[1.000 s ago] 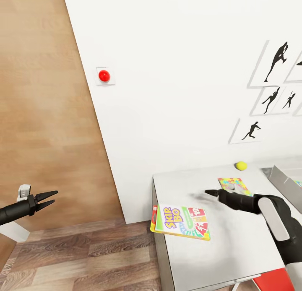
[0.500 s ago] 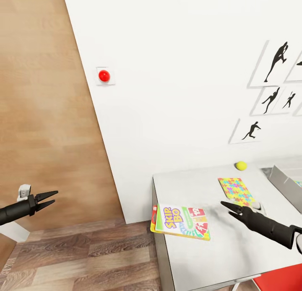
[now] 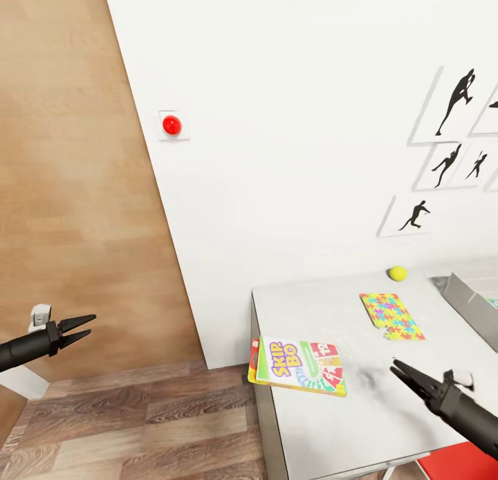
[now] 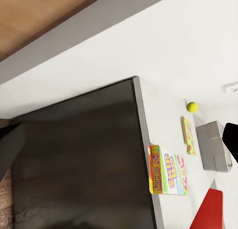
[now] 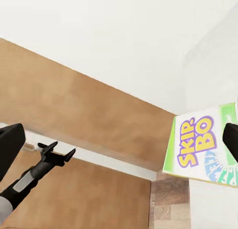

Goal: Put all the toys in the child's room - the three board games (two on the bed and one on the table), the two jigsaw puzzles on the table, and the tennis ball on the table - inside the toy box on the table in the child's room.

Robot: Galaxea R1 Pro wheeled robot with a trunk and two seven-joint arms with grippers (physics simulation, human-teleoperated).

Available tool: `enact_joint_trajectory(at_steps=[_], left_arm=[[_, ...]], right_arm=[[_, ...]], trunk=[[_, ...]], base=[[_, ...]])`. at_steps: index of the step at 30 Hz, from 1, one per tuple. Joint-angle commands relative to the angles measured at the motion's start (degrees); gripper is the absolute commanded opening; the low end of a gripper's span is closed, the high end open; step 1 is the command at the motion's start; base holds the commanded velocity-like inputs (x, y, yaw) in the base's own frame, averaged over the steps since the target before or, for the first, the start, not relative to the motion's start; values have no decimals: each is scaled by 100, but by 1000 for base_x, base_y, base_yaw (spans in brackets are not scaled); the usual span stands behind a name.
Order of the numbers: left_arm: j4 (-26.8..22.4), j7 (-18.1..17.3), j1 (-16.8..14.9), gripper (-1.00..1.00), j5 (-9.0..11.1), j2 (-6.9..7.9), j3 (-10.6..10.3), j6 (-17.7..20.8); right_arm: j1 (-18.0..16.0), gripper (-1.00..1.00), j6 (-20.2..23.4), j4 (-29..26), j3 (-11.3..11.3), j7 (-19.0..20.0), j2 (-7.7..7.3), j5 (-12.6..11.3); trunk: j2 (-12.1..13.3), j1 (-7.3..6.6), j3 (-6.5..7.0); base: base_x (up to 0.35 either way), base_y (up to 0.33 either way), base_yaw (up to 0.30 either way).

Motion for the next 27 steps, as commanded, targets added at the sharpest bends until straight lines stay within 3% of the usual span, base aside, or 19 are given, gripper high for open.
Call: enact_joint_trajectory(at_steps=[1, 12, 17, 21, 27], left_arm=[[2, -10, -5, 100, 13, 0, 2, 47], [2, -7, -5, 100, 12, -13, 16, 40], [2, -6, -5, 100, 12, -19, -45, 40], [2, -3, -5, 100, 15, -23, -290, 35], [2, -7, -5, 100, 19, -26, -453, 15]], right_arm=[[69, 100, -104, -5, -11, 179, 2, -12], [344, 100, -884, -5, -42, 1171, 16, -2], [360, 100, -941, 21, -40, 1251, 16, 1], [368, 100, -970, 36, -35, 1286, 20, 1], [370, 100, -978, 46, -30, 1299, 24, -2]], trunk=[[-10, 4, -9], [-10, 4, -9], [-10, 4, -9], [-10, 4, -9], [-10, 4, -9]], base=[[0, 0, 0], [0, 0, 0], [0, 0, 0], [0, 0, 0], [0, 0, 0]])
